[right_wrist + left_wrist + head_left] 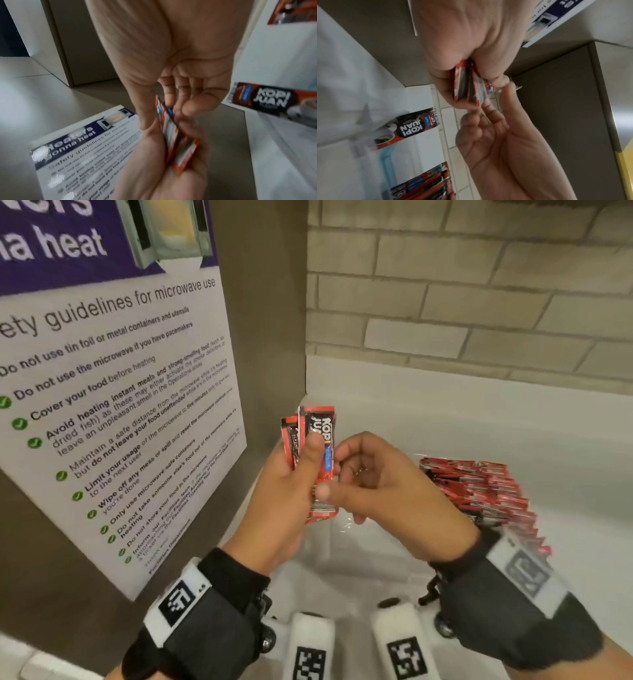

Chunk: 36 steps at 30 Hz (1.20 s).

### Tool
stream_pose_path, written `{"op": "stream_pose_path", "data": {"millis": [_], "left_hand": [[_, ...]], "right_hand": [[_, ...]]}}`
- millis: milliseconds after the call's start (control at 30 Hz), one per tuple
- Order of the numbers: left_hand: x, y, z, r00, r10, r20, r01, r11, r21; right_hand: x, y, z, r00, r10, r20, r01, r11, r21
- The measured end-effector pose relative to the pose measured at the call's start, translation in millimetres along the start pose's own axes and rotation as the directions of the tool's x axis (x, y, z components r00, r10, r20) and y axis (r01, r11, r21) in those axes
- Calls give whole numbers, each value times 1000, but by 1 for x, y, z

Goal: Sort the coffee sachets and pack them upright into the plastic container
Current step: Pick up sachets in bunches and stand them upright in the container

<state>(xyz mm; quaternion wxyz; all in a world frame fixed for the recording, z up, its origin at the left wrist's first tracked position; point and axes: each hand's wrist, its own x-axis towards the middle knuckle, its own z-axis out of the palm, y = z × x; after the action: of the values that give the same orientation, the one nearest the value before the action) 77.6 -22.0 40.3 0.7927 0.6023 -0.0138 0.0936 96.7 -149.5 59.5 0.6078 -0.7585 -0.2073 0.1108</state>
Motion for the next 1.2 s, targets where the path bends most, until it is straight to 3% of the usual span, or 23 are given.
{"op": "stream_pose_path", "data": {"millis": [167, 233, 367, 467, 633, 733, 867, 967, 1100, 1200], "left_hand": [[3, -2, -2, 995, -87, 57, 92, 992, -87], [4, -4, -2, 997, -68, 39, 70, 996, -49], [5, -7, -5, 996, 15, -83, -19, 999, -41], [5, -8, -10, 996, -54, -76, 41, 985, -165], [-9, -8, -10, 977, -89, 196, 131, 968, -215], [-11, -10, -11, 983, -82, 166, 114, 975, -191], [-11, -8, -15, 993, -83, 87, 92, 990, -106], [-10, -3, -21, 998, -59, 36, 58, 998, 22], [2, 3, -28, 983, 68, -170, -80, 995, -67], [11, 8, -24, 968, 190, -162, -182, 981, 61]], "right_hand": [[13, 14, 9, 995, 32, -90, -22, 994, 108], [13, 14, 7, 994, 46, -101, -28, 985, 171], [13, 8, -5, 983, -128, -134, 157, 959, 237], [14, 5, -13, 932, -297, -207, 326, 937, 125], [17, 6, -14, 820, -496, -285, 455, 868, -201], [16, 10, -11, 795, -539, -279, 462, 836, -297], [15, 1, -18, 842, -473, -260, 413, 875, -252], [16, -11, -29, 902, -406, -147, 324, 862, -391], [7, -10, -34, 972, -226, -65, 160, 837, -523], [2, -5, -24, 989, -137, -49, 93, 856, -509]]}}
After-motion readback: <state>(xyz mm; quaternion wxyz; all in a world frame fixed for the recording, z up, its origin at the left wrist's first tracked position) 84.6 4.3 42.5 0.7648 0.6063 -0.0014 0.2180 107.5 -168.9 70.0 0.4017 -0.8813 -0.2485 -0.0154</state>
